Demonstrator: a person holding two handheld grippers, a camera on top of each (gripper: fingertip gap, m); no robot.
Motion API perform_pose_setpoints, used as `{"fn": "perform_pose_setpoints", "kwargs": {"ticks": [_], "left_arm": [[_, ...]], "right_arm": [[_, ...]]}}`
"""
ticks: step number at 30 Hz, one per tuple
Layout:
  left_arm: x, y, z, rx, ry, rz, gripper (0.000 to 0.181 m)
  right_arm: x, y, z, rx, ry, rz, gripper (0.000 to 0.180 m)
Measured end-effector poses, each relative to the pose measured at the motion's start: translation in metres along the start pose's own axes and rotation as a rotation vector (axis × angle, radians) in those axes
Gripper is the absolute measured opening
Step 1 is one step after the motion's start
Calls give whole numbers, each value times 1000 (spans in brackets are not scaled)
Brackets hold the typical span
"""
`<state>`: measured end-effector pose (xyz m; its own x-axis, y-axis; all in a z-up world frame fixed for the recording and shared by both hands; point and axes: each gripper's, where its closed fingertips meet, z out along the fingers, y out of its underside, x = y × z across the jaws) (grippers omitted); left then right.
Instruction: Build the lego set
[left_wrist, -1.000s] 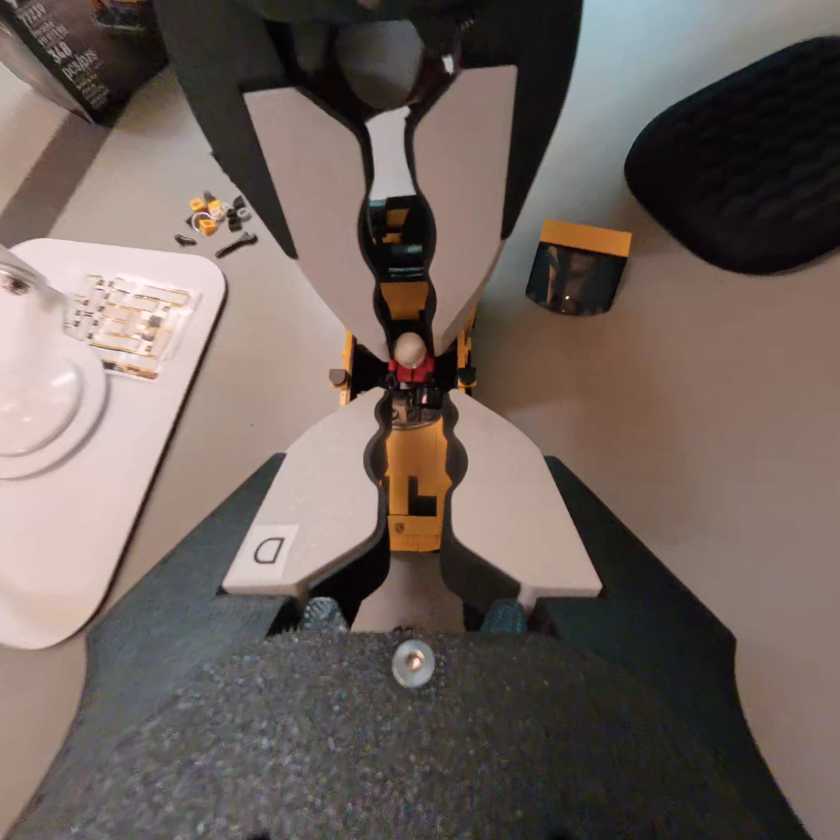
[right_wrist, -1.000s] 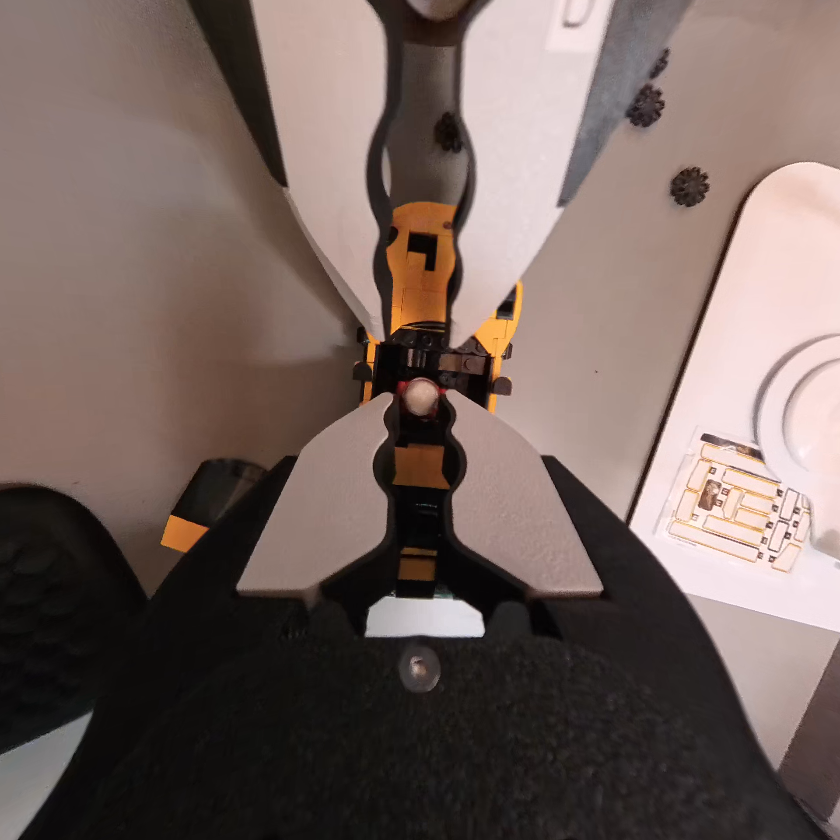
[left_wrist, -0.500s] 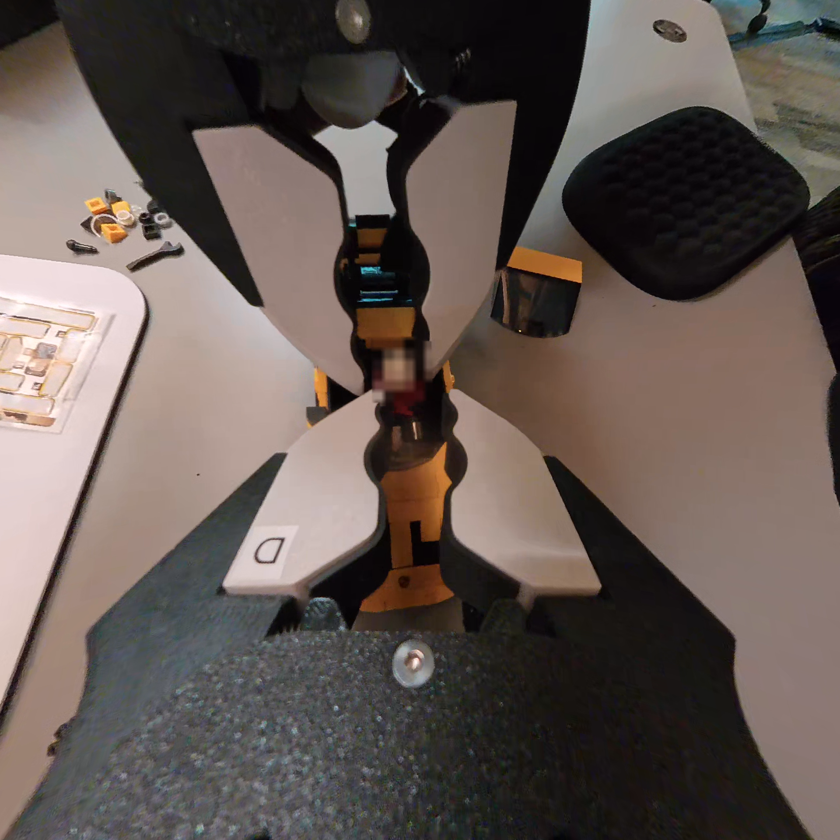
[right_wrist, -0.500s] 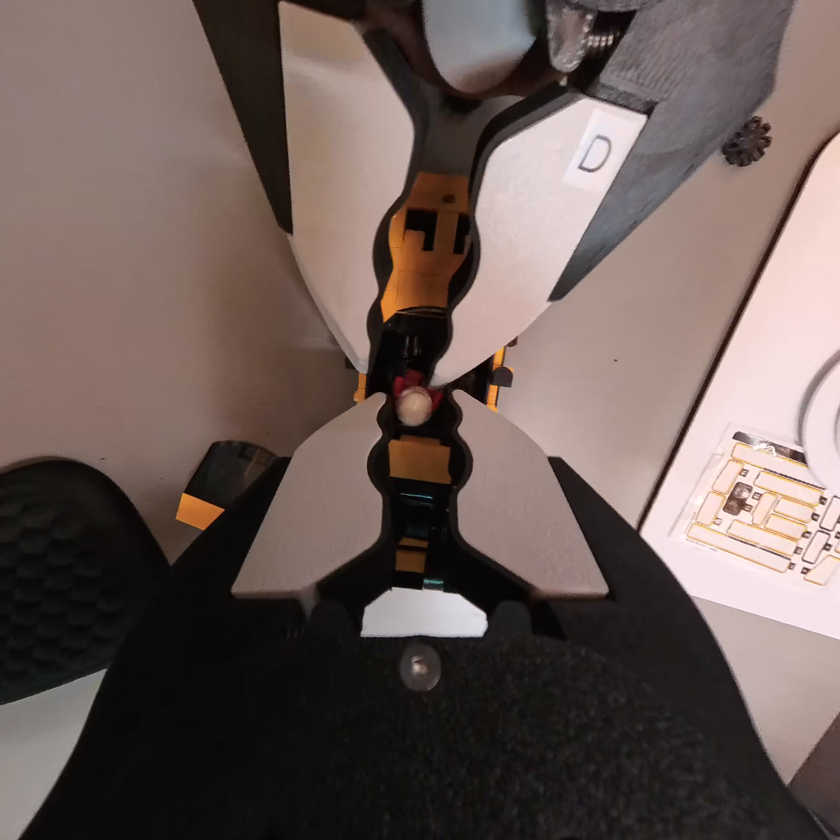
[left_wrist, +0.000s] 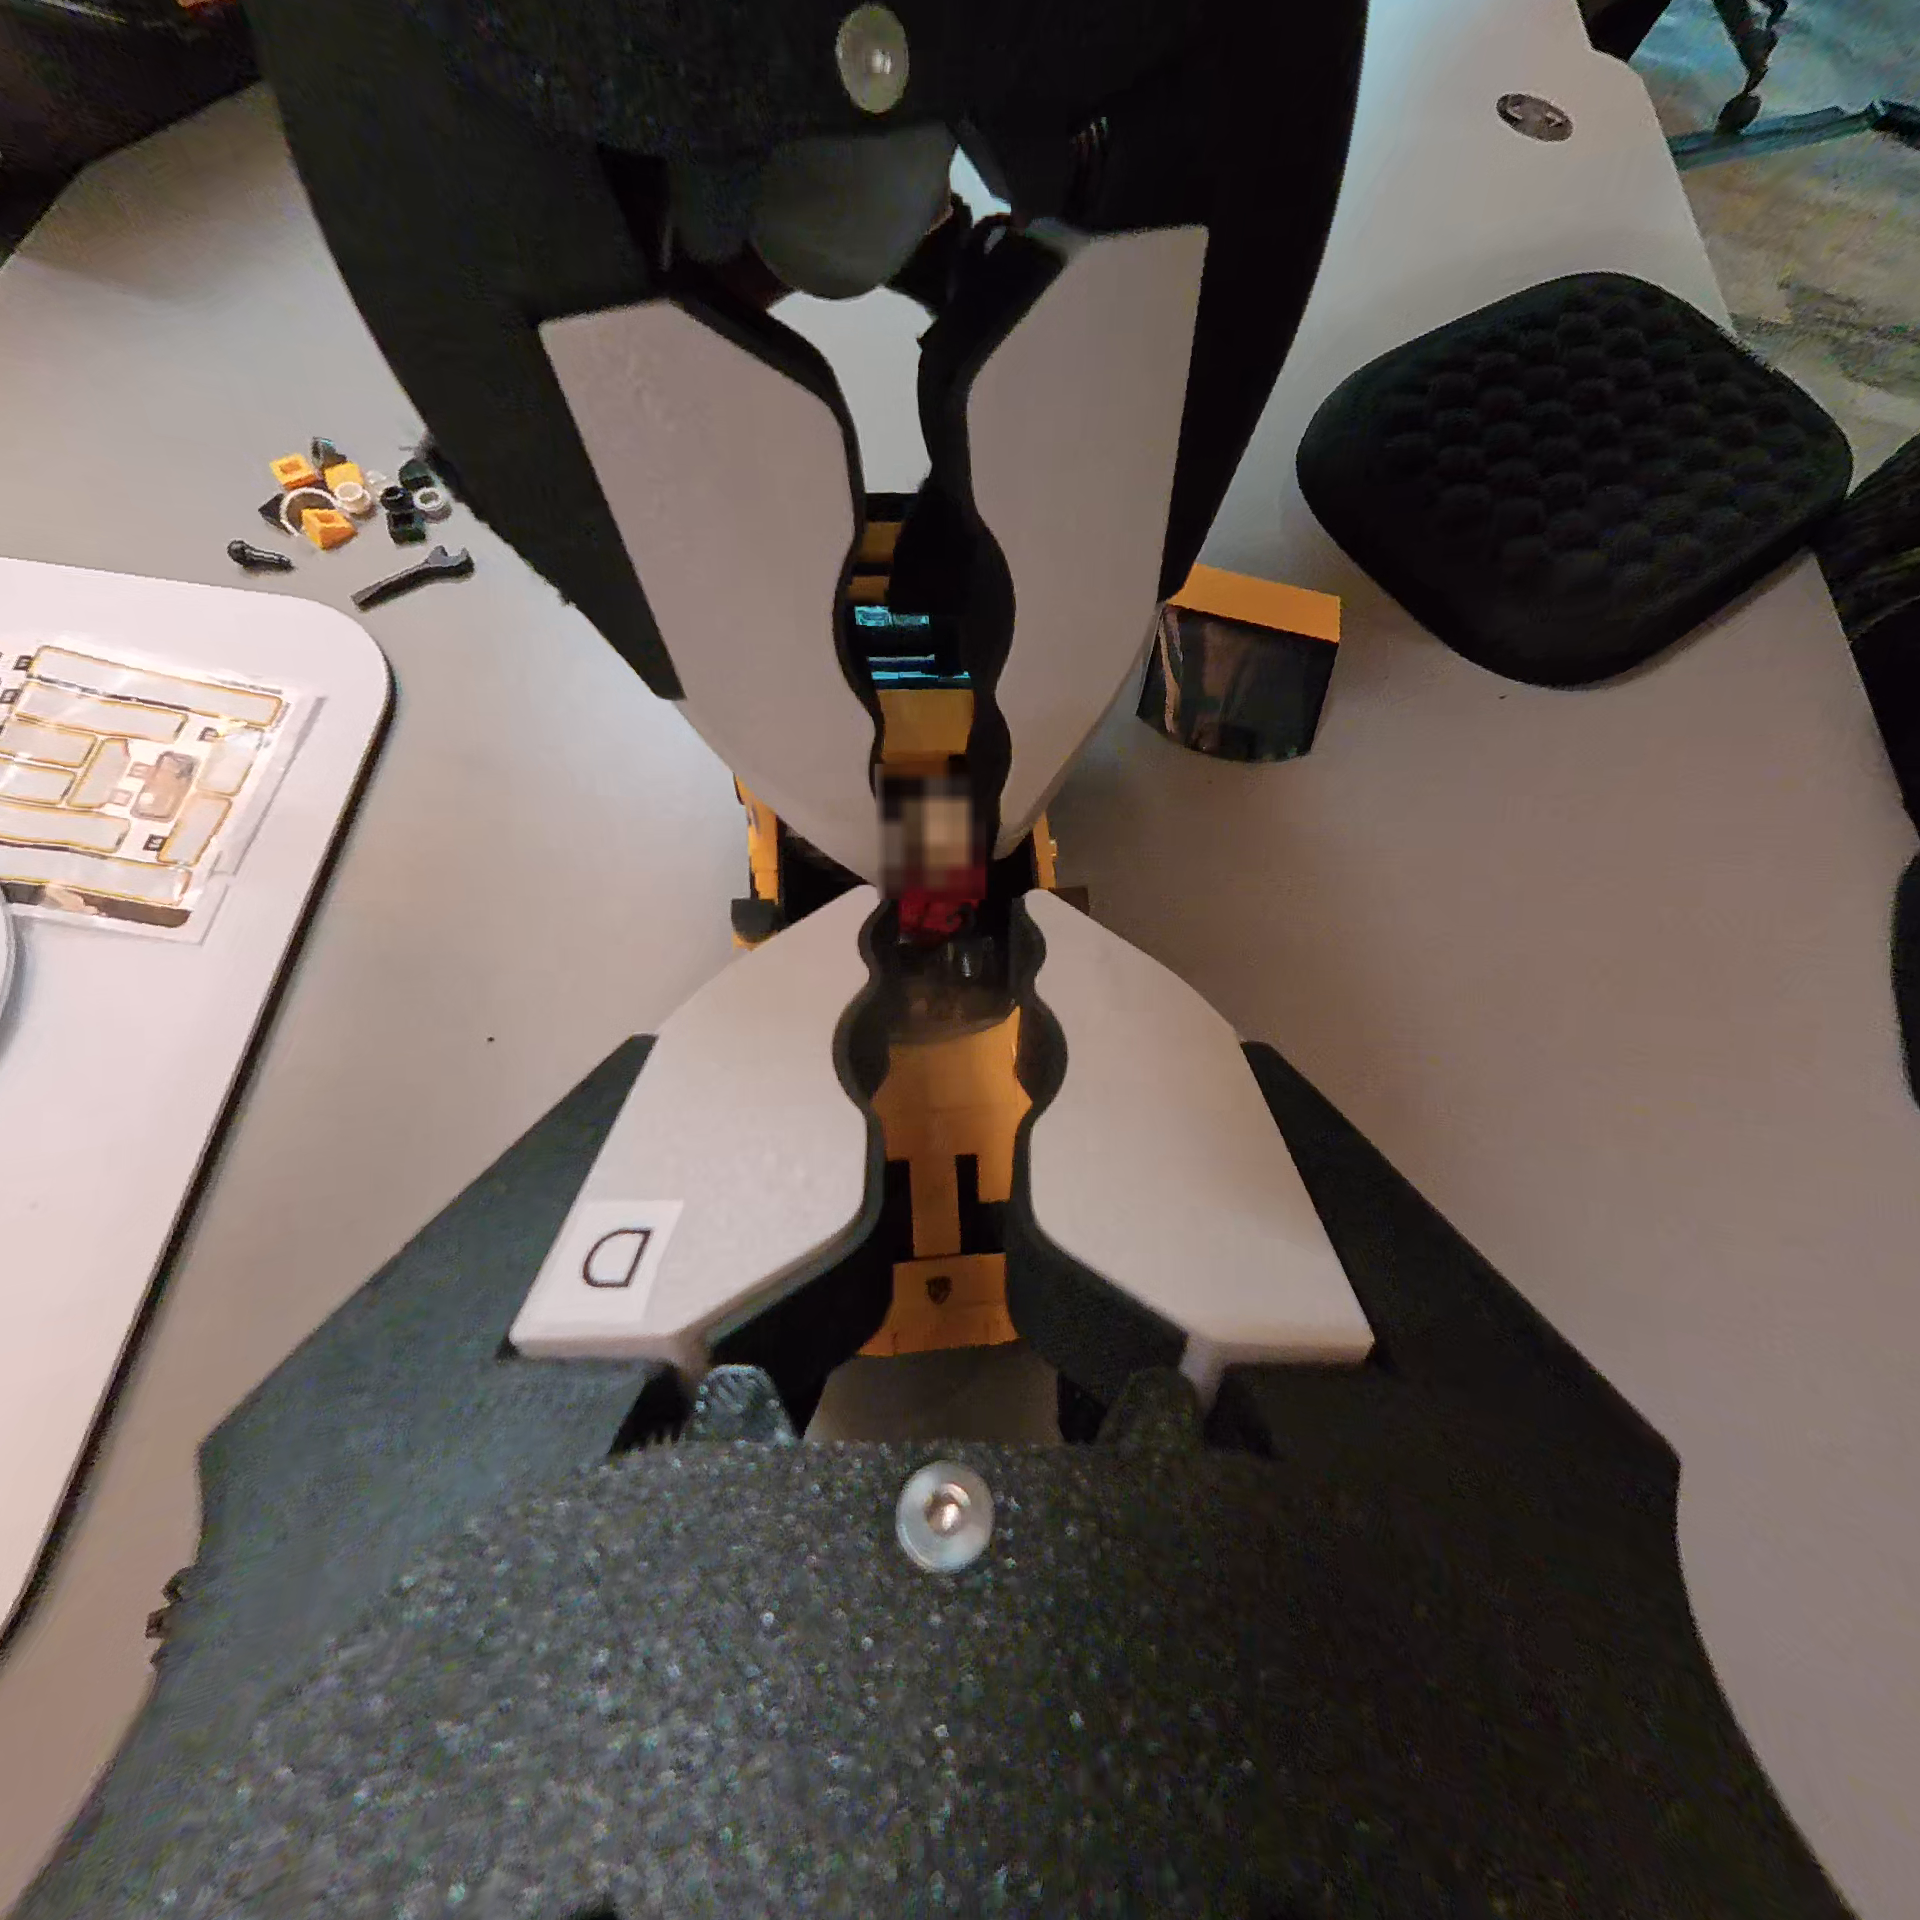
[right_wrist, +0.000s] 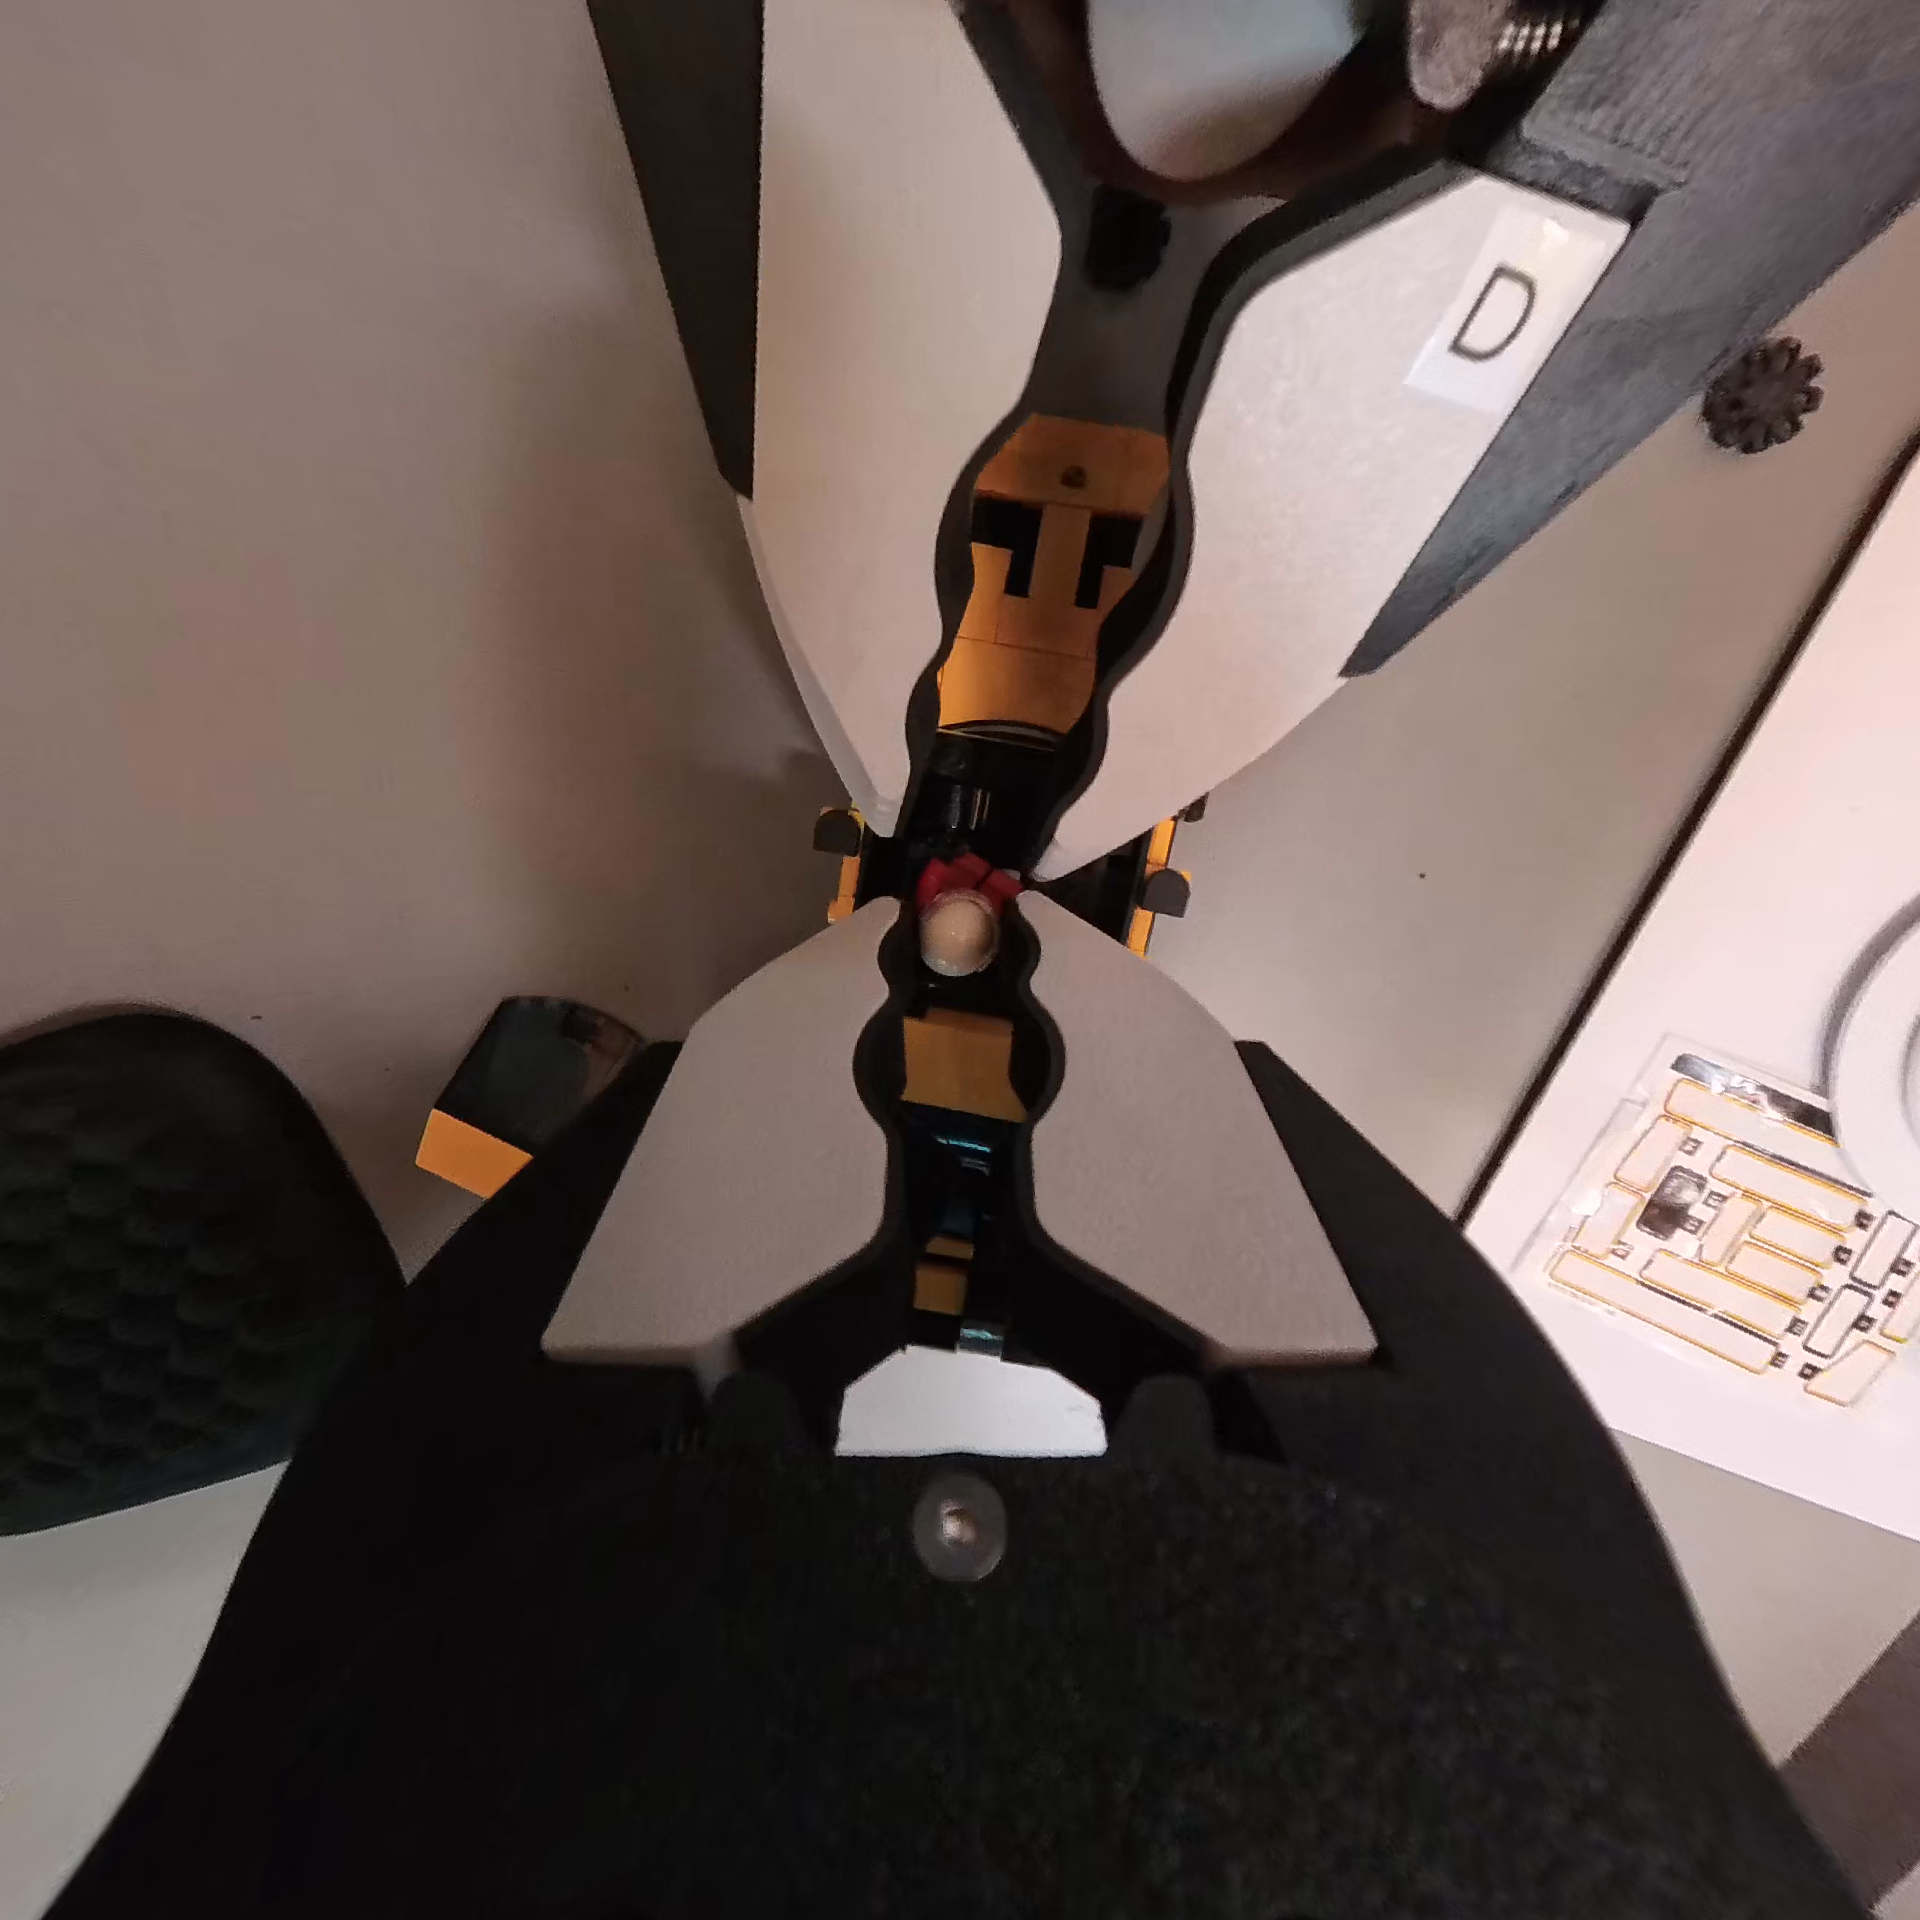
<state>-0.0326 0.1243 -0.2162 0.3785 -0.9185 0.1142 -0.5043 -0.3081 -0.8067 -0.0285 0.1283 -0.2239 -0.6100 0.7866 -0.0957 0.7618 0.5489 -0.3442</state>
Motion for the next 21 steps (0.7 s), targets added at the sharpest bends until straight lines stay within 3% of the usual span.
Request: {"fn": "perform_pose_setpoints", "kwargs": {"ticks": [21], "left_arm": [[-5,5,-9,1,-14,-2,18]], "right_arm": [[-4,0,-4,-86,-49,-22,20]]}}
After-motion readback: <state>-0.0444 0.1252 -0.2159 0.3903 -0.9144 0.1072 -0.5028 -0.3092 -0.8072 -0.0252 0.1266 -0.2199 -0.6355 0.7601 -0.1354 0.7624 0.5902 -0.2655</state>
